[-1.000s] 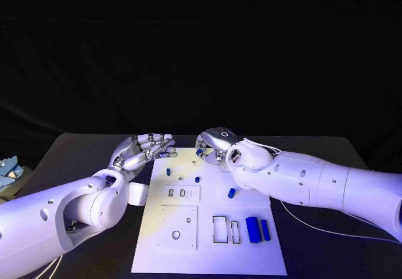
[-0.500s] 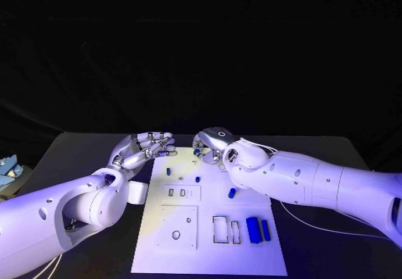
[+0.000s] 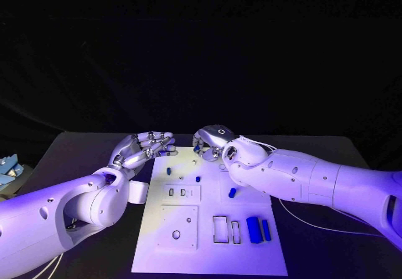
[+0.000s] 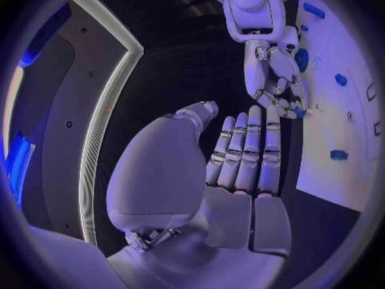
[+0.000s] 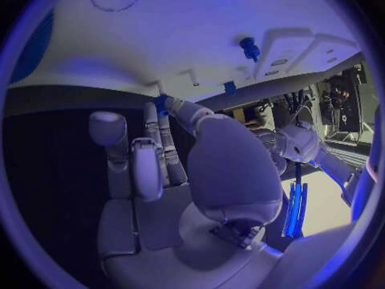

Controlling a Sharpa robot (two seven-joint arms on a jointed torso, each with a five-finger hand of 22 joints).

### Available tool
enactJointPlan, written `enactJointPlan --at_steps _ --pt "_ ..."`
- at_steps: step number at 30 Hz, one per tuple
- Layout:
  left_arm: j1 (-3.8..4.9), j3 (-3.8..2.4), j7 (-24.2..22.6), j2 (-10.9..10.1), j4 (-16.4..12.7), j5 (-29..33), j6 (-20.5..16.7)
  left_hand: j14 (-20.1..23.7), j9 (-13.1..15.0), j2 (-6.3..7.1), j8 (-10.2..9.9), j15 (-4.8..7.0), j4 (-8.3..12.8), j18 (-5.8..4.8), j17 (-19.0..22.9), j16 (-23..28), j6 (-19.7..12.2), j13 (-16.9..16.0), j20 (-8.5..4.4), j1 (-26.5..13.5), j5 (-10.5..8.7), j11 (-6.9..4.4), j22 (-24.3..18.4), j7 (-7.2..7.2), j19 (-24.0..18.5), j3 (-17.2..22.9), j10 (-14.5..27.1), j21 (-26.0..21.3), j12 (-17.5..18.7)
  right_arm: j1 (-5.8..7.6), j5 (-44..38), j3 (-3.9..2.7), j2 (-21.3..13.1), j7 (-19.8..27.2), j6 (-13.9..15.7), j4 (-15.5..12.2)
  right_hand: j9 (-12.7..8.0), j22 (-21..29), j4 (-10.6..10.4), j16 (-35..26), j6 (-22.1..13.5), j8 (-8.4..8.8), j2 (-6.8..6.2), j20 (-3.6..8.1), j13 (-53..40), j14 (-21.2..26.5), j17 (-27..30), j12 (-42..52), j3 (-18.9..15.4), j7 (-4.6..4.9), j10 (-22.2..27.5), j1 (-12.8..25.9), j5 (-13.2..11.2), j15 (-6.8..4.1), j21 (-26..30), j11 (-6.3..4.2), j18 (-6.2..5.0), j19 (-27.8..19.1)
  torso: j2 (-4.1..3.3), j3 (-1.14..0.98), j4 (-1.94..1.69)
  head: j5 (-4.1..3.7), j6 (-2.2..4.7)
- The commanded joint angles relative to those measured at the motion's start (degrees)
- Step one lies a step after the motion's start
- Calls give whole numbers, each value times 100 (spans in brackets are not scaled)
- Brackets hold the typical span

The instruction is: Assemble the parts on the task board

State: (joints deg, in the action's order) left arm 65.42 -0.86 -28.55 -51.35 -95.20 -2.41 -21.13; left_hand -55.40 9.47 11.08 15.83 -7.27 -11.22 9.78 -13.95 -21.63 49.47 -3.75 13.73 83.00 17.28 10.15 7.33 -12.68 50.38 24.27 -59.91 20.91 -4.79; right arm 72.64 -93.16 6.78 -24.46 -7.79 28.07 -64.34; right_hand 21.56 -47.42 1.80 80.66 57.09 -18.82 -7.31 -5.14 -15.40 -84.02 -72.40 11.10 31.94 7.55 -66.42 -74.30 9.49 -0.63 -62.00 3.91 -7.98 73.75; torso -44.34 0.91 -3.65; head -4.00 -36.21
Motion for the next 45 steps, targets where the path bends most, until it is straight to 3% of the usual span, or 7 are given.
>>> enactJointPlan --at_steps 1,9,23,36,40,45 --pt "10 -5 -25 13 -1 16 103 -28 -9 13 -41 -16 10 66 -13 -20 -24 -1 -19 -64 -28 23 3 -110 37 33 32 21 43 -45 -35 27 2 -53 -182 21 15 0 0 36 -20 -15 43 5 3 -276 -7 24 47 28 31 18 27 -1 2 3 28 -41 3 0 9 9 -10" --pt "11 -5 -24 6 9 16 102 -28 -9 13 -41 -16 10 66 -13 -20 -24 -1 -19 -64 -28 23 3 -110 37 33 32 21 43 -48 -41 28 -38 -17 -330 -52 32 -3 4 38 -36 -15 12 0 4 -274 -5 23 40 34 40 34 19 4 2 10 27 -49 -1 -10 21 28 -20" --pt "12 -5 -24 -5 23 16 93 -28 -9 13 -41 -16 10 66 -13 -20 -24 -1 -19 -64 -28 23 3 -110 37 33 32 21 43 -58 -48 28 -155 -69 -233 -172 51 -52 -4 45 -30 -26 9 -4 -1 -276 -13 33 37 31 27 50 14 6 -29 8 34 -36 -8 -14 21 45 -45" --pt "15 -5 -6 -8 34 16 108 -16 -10 9 -47 -18 21 65 -20 -22 -24 -2 -19 -66 -26 24 0 -110 32 39 32 21 55 -64 -33 28 -108 -80 -220 -136 72 -27 -20 63 -67 -15 -11 -9 -2 -279 -38 31 33 38 40 84 -9 10 -10 14 26 -59 -12 -4 3 34 -32" --pt "18 -5 -3 -9 38 16 105 -16 -10 9 -47 -18 21 65 -20 -22 -24 -2 -19 -66 -26 24 0 -110 32 39 32 21 55 -64 -9 28 -71 -74 -213 -81 86 -24 -48 75 -208 64 -55 -29 14 -275 -44 -6 50 81 122 135 -44 37 0 50 24 -84 -13 0 7 46 -28" --pt "20 -5 0 -6 40 16 106 -16 -10 9 -47 -18 21 65 -20 -22 -24 -2 -19 -66 -26 24 0 -110 32 39 32 21 55 -64 37 28 -26 -54 -197 -22 54 -3 -143 81 -613 356 -214 -126 137 -256 -12 -202 72 218 484 271 -85 158 37 195 20 -142 -16 -2 13 53 -28"
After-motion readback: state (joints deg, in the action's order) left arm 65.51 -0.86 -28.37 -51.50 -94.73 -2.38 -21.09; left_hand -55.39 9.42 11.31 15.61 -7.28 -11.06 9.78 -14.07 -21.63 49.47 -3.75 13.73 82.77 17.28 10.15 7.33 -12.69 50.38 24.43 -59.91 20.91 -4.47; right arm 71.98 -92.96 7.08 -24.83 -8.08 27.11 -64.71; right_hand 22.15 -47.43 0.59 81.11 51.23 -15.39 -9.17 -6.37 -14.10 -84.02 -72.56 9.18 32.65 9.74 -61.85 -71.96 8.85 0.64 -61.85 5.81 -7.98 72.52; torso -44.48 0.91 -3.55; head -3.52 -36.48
